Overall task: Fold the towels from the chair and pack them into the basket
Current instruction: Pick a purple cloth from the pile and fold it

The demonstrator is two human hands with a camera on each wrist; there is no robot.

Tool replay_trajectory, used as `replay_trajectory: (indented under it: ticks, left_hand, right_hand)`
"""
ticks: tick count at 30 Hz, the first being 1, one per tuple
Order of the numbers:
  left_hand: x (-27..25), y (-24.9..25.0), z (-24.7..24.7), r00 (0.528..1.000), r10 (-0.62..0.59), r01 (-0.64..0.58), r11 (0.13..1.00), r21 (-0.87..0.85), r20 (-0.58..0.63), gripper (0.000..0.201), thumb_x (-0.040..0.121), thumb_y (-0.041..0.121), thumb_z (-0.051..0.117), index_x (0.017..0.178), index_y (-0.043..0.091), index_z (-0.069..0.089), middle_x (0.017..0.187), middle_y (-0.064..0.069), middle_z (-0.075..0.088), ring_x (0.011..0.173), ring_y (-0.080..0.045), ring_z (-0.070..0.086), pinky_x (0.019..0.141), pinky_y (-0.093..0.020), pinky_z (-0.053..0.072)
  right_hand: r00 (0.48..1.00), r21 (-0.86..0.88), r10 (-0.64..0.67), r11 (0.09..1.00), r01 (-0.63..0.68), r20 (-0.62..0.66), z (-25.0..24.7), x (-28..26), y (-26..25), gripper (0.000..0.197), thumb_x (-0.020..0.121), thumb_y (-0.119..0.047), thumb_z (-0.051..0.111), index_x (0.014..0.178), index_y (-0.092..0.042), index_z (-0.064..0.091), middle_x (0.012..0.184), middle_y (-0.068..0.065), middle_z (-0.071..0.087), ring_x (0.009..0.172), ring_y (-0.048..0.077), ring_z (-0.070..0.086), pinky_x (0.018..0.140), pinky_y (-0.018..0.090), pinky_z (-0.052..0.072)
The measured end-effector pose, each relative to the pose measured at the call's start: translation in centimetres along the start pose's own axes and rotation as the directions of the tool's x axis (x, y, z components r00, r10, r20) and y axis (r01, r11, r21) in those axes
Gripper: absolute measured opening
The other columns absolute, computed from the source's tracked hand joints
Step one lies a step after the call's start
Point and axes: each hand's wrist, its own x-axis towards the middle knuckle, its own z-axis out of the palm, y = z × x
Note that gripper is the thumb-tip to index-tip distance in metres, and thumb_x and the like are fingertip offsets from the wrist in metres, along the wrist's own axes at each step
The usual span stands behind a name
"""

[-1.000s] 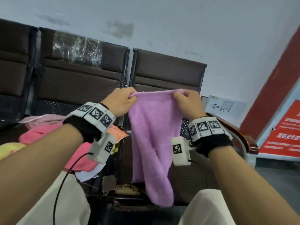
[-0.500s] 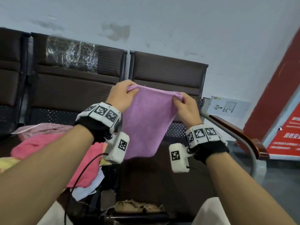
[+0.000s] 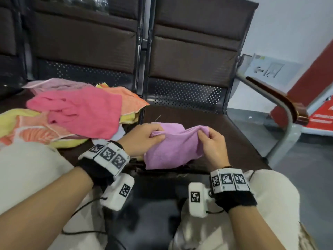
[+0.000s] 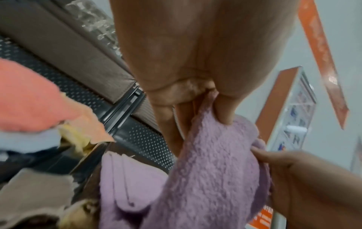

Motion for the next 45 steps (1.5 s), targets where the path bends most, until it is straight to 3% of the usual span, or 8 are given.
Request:
replay_trajectory:
  ticks: [7, 13, 24, 27, 31, 36, 41, 45]
  left_hand:
    - [2.8, -3.3, 1.0, 0.968, -0.153, 0.117, 0.976, -0.182, -0.197, 0.016, 0.092, 0.015, 0.057, 0.095, 0.003, 0.065, 0.089, -0.006, 0.064, 0.083, -0.014, 0.055, 0.078, -0.029, 0.043]
    - [8.0, -6.5, 0.9, 0.934, -0.226, 0.185, 0.969, -0.165, -0.276, 0.016, 0.091, 0.016, 0.058, 0.098, 0.004, 0.066, 0.093, -0.006, 0.065, 0.087, -0.016, 0.056, 0.082, -0.031, 0.043]
    - [14.1, -12.3, 2.2, 0.918, -0.393, 0.396, 0.908, 0.138, -0.049, 0.026, 0.089, 0.021, 0.059, 0.112, 0.009, 0.058, 0.111, -0.012, 0.063, 0.103, -0.028, 0.058, 0.086, -0.031, 0.043]
    - [13.4, -12.1, 2.5, 0.915, -0.403, 0.403, 0.901, 0.162, -0.039, 0.048, 0.088, 0.021, 0.06, 0.132, 0.01, 0.044, 0.127, -0.013, 0.055, 0.114, -0.028, 0.054, 0.094, -0.031, 0.04]
    - [11.2, -10.7, 2.1, 0.959, -0.274, 0.283, 0.936, 0.211, -0.071, 0.053, 0.086, 0.015, 0.063, 0.134, 0.007, 0.043, 0.136, -0.015, 0.039, 0.128, -0.025, 0.037, 0.107, -0.029, 0.027]
    - [7.8, -7.5, 2.3, 0.973, -0.109, 0.048, 0.956, 0.288, 0.201, 0.026, 0.089, 0.028, 0.06, 0.111, 0.013, 0.061, 0.111, -0.006, 0.054, 0.103, -0.018, 0.054, 0.095, -0.028, 0.041]
    - [5.9, -6.8, 3.1, 0.894, -0.122, -0.118, 0.863, 0.491, 0.43, 0.056, 0.083, 0.054, 0.057, 0.125, 0.016, 0.052, 0.118, 0.0, 0.049, 0.112, -0.014, 0.046, 0.1, -0.031, 0.039]
    - [5.8, -6.8, 3.1, 0.891, -0.055, -0.305, 0.663, 0.684, 0.451, 0.029, 0.09, 0.033, 0.051, 0.113, 0.015, 0.052, 0.114, 0.0, 0.047, 0.106, -0.018, 0.049, 0.084, -0.035, 0.045]
  right_hand:
    - [0.999, -0.179, -0.001, 0.984, 0.008, 0.036, 1.8, 2.7, 1.5, 0.028, 0.092, -0.031, 0.052, 0.08, -0.008, 0.063, 0.079, 0.003, 0.066, 0.081, 0.02, 0.061, 0.07, 0.031, 0.048]
    - [0.989, -0.301, 0.059, 0.954, -0.016, 0.133, 3.0, 7.7, 2.2, 0.022, 0.092, -0.031, 0.056, 0.09, -0.011, 0.065, 0.087, 0.001, 0.068, 0.087, 0.021, 0.063, 0.082, 0.036, 0.05]
    - [0.921, -0.526, 0.309, 0.838, -0.145, 0.238, 6.1, 13.5, 5.5, 0.033, 0.083, -0.023, 0.066, 0.114, -0.016, 0.056, 0.105, 0.003, 0.064, 0.101, 0.021, 0.061, 0.079, 0.026, 0.042]
    - [0.94, -0.588, 0.165, 0.808, 0.044, 0.298, 5.6, 12.3, 5.6, 0.048, 0.08, -0.019, 0.07, 0.122, -0.014, 0.048, 0.122, 0.008, 0.048, 0.11, 0.023, 0.052, 0.094, 0.028, 0.041]
    - [0.831, -0.548, -0.063, 0.723, 0.42, 0.553, 4.0, 10.8, 2.5, 0.03, 0.081, -0.025, 0.071, 0.107, -0.014, 0.06, 0.111, 0.003, 0.05, 0.097, 0.013, 0.05, 0.093, 0.028, 0.043]
    - [0.462, -0.546, 0.298, 0.544, 0.637, 0.835, 2.4, 8.4, 0.9, 0.052, 0.074, -0.031, 0.079, 0.121, -0.02, 0.059, 0.117, 0.002, 0.055, 0.106, 0.018, 0.053, 0.095, 0.032, 0.043]
    - [0.547, -0.549, 0.16, 0.483, 0.683, 0.821, 2.3, 8.5, 1.5, 0.043, 0.078, -0.005, 0.064, 0.118, -0.019, 0.063, 0.114, 0.002, 0.064, 0.107, 0.021, 0.057, 0.091, 0.025, 0.043]
    - [0.628, -0.57, 0.116, 0.568, 0.593, 0.77, 1.4, 9.7, 1.1, 0.038, 0.076, -0.003, 0.062, 0.109, -0.021, 0.07, 0.095, -0.004, 0.067, 0.085, 0.01, 0.057, 0.075, 0.014, 0.037]
